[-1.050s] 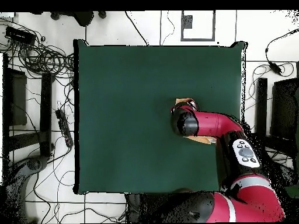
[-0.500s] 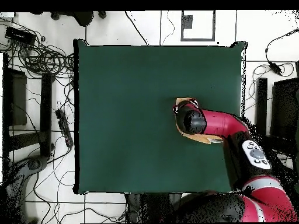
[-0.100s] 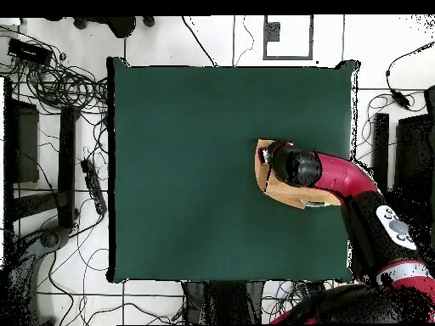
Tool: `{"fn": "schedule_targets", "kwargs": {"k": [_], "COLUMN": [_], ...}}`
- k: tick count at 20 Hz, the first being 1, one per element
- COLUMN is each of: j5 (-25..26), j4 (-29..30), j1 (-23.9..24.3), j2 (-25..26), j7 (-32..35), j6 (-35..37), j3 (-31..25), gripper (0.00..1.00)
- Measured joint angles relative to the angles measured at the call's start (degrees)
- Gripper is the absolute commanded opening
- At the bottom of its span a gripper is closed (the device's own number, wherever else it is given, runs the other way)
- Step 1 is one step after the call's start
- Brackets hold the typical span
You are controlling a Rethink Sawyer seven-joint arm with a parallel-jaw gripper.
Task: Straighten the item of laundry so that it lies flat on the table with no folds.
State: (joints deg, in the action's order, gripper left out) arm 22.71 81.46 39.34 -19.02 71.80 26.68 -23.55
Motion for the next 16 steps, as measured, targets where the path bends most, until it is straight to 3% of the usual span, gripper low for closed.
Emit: {"fn": "schedule_targets", "kwargs": {"k": [8,9,16], "j5": [0.08,-0.01,0.06], "j4": [-4.00,-5.27,-6.72], "j1": [-0.63,-0.70,-1.26], "j2": [0.92,1.45,1.78], "j7": [0.00,0.00,0.00], "j6": [6.25,6.49,8.61], "j3": [-0.55,-0.58,-0.51], "gripper": [1.00,0.00,0.00]}}
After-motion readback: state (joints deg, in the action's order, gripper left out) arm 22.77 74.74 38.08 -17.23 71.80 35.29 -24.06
